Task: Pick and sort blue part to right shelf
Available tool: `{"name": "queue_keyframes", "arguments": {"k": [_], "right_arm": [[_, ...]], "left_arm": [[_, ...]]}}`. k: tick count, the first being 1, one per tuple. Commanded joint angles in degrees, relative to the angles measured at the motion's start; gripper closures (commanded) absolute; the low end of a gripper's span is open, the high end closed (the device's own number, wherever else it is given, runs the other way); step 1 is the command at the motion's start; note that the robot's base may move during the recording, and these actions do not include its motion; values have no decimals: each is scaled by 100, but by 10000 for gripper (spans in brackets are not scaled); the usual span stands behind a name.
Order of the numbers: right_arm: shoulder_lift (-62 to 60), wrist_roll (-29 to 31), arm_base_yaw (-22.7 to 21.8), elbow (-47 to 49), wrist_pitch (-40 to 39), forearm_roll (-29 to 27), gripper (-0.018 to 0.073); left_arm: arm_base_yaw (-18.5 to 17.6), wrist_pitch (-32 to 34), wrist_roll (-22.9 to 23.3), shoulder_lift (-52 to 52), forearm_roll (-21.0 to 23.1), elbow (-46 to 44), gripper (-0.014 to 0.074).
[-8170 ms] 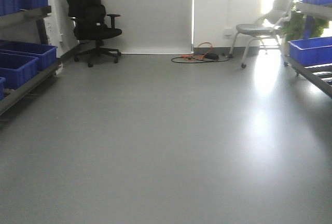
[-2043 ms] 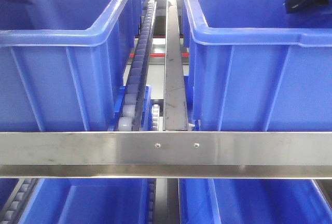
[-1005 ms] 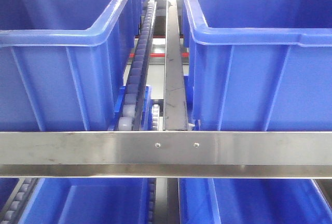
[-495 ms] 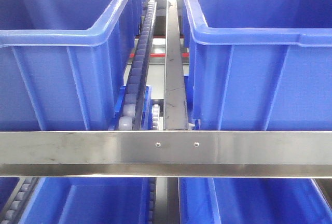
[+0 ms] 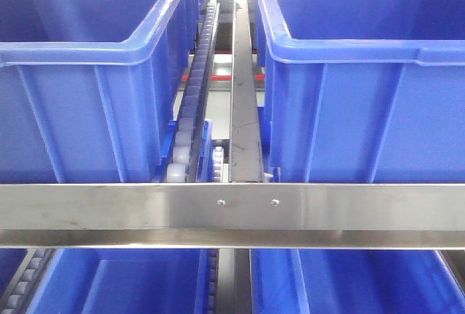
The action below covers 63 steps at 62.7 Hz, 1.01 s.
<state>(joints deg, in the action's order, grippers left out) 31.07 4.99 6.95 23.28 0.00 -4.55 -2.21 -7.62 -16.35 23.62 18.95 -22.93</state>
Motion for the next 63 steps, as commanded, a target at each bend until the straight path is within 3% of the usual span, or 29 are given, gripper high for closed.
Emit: {"name": "queue_keyframes", "arguments": {"k": [1, 13, 63], "right_arm": [[-407, 25, -37, 58, -365, -23, 501], [-917, 25, -37, 58, 0, -23, 501], [-1279, 25, -55, -299, -117, -12, 501]], "left_arm": [[1, 360, 26, -347, 76, -68, 464], [1, 314, 26, -876, 76, -44, 464], [1, 294, 26, -899, 76, -44, 464]]}}
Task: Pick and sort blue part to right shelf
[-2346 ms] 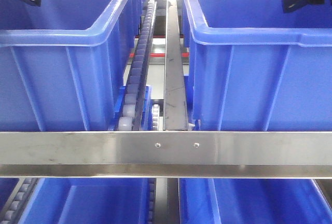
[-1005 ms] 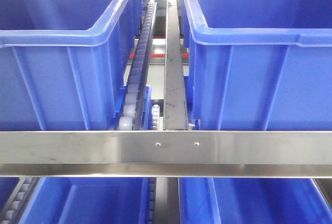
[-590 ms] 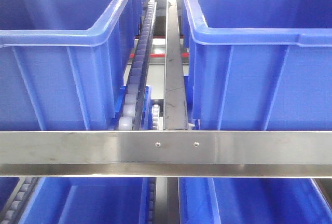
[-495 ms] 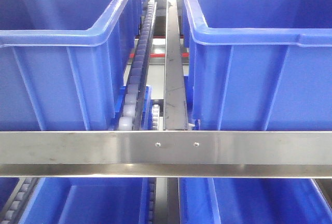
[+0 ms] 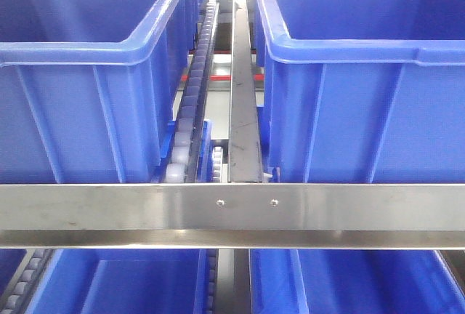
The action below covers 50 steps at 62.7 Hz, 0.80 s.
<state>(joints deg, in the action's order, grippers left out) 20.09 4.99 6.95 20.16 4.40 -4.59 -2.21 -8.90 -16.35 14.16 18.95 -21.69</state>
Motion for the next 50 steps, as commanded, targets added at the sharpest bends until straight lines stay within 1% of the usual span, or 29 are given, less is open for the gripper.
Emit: {"name": "queue_keyframes", "arguments": {"k": [1, 6, 10, 15, 18, 22, 30, 37, 50], "right_arm": [[-234, 25, -73, -47, -557, -8, 501], [-579, -84, -238, -348, -581, -8, 501], [-810, -438, -431, -619, -629, 8, 501], [-1097, -879, -659, -1000, -875, 192, 501], [-1251, -892, -680, -1241, -1127, 343, 501], [-1421, -892, -680, -1541, -1386, 368, 501], [-1782, -892, -680, -2042, -1596, 362, 501], [-2159, -892, -680, -2069, -1208, 362, 501], [-2196, -892, -680, -2069, -1260, 362, 501]], "left_arm": [[1, 422, 26, 47, 76, -168, 464], [1, 422, 26, 47, 76, -168, 464], [1, 422, 26, 47, 76, -168, 464], [1, 422, 26, 47, 76, -168, 464], [1, 422, 26, 47, 76, -168, 464], [1, 422, 26, 47, 76, -168, 464], [1, 422, 26, 47, 76, -168, 464], [1, 422, 26, 47, 76, -168, 464], [1, 408, 26, 47, 76, -168, 464]]}}
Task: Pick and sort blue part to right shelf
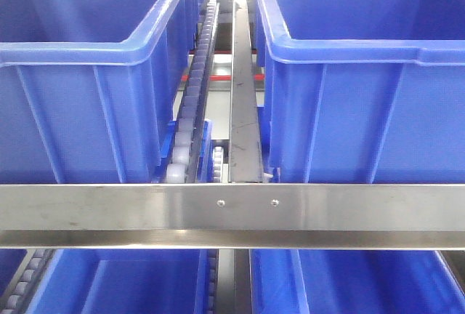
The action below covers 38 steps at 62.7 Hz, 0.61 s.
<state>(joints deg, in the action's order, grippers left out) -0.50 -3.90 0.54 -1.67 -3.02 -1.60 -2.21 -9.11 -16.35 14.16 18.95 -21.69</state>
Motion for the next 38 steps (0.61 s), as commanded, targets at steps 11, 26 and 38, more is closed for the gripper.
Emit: {"name": "queue_keyframes", "arguments": {"k": [11, 26, 38], "right_arm": [[-136, -4, -38, 114, -543, 68, 501], [-136, -4, -38, 114, -543, 68, 501], [-136, -4, -38, 114, -543, 68, 501]], "left_arm": [[1, 429, 26, 47, 76, -168, 464], [1, 429, 26, 47, 76, -168, 464], [1, 429, 26, 47, 76, -168, 464]]}}
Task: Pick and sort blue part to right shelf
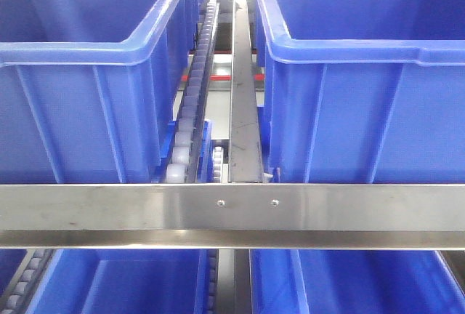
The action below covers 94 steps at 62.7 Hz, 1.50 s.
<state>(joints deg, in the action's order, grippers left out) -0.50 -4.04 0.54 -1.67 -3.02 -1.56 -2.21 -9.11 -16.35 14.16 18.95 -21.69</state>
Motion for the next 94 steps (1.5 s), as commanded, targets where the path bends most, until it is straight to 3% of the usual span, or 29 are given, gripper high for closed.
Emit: {"name": "queue_keyframes", "arguments": {"k": [1, 14, 24, 32, 35, 51, 62, 94], "right_arm": [[-136, 11, -38, 114, -543, 64, 501], [-136, 11, -38, 114, -543, 64, 501], [-136, 11, -38, 114, -543, 64, 501], [-136, 11, -38, 114, -543, 64, 501], [-136, 11, -38, 114, -543, 64, 501], [-136, 11, -38, 114, -543, 64, 501], [-136, 11, -38, 114, -543, 64, 501], [-131, 11, -38, 114, -541, 64, 501]], "left_arm": [[1, 429, 26, 47, 76, -168, 464], [1, 429, 26, 35, 76, -162, 464], [-10, 580, 76, -112, -237, 180, 464], [-10, 590, 1398, -496, -1477, 646, 469], [-10, 590, 1552, -671, -1686, 796, 472], [-10, 663, 1552, -1447, -1462, 1673, 472], [-33, 1633, 1552, -1582, -1462, 2370, 472], [-127, 1432, 1552, -1582, -1462, 2341, 472]]}}
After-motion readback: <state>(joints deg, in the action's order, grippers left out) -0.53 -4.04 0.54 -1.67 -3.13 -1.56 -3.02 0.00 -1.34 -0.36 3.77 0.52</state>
